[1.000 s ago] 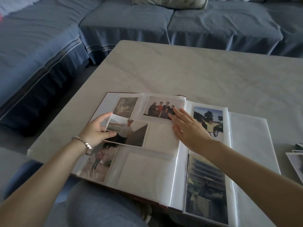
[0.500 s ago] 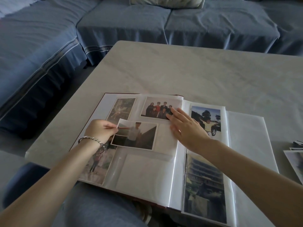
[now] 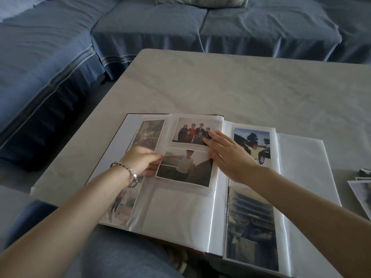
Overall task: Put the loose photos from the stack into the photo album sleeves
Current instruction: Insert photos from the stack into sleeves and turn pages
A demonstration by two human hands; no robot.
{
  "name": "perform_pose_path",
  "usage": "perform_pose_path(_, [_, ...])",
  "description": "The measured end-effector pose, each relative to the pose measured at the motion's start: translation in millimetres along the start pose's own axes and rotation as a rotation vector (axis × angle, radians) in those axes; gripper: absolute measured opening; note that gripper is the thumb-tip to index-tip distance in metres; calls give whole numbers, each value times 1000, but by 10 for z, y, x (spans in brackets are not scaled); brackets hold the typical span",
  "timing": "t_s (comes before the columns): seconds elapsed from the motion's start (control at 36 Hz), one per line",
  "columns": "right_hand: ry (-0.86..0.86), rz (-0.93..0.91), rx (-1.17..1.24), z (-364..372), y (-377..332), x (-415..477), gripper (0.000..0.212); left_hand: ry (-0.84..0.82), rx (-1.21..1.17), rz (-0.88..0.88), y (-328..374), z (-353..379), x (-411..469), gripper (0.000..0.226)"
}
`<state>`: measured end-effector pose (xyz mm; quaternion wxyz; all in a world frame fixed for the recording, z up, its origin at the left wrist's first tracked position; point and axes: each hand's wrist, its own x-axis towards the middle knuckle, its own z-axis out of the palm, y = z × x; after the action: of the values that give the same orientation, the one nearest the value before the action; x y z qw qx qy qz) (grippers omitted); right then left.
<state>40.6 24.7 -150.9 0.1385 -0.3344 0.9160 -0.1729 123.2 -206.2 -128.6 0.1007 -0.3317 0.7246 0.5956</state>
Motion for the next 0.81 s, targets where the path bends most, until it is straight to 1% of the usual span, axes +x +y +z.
perform_pose_path(0.03, [-5,2,2,-5,2,5,48,2,-27,-10,8,3,-6,10])
perform_pose_path(0.08, [-10,-1,-6,-11,2,11,47,20,-5,-13,8,13,-18,8])
perform_pose_path(0.11, [-11,-1,-11,-12,2,11,47,32,49,-2,6,20,-29,5])
perform_pose_path(0.19, [-20,0,-26,-12,5,7,47,95,250,68,2,59,-36,11])
perform_pose_path(0.25, [-20,-2,-31,-10,6,9,47,157,333,115,8,89,-44,13])
perform_pose_path(0.33, [-15,-3,-26,-11,10,9,47,219,352,135,0,105,-37,17])
perform_pose_path(0.44, [-13,-5,-29,-5,16,8,47,211,355,107,-31,111,-48,20])
perform_pose_path(0.53, [-10,-9,-32,-3,17,14,47,208,387,126,-59,102,-72,20])
perform_pose_path(0.61, [-4,-10,-31,-7,22,17,47,239,433,185,-97,126,-116,17])
perform_pose_path(0.69, [3,-17,-31,-11,29,15,46,346,474,292,-138,172,-181,12])
perform_pose_path(0.81, [-8,-16,23,-35,55,35,45,466,459,435,-159,209,-252,8])
